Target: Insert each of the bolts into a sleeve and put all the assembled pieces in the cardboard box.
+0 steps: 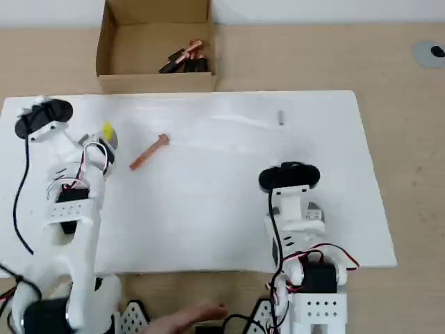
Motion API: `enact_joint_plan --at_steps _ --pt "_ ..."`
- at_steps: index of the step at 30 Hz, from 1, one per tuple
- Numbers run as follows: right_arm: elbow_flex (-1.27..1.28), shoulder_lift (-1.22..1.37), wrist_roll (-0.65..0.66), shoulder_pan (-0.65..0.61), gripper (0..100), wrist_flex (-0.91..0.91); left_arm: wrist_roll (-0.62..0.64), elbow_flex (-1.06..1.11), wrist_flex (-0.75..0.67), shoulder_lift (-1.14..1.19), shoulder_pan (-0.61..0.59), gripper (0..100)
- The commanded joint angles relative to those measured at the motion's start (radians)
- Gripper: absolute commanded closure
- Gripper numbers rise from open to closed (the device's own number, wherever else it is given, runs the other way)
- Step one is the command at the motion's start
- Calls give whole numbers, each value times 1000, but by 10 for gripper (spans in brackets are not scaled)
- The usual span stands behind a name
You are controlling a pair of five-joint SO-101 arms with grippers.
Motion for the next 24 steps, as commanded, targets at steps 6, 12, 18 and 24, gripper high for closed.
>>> enact_joint_plan --at_steps 6,12,18,24 --pt "-2 -120 11 -16 720 5 3 -120 -49 143 -32 826" --pt "-2 -120 11 -16 720 5 3 -124 -49 151 -25 826" --pt "-2 -120 11 -16 720 5 3 -126 -49 151 -23 826" --pt "-2 -120 11 -16 720 5 3 -127 -49 154 -23 826"
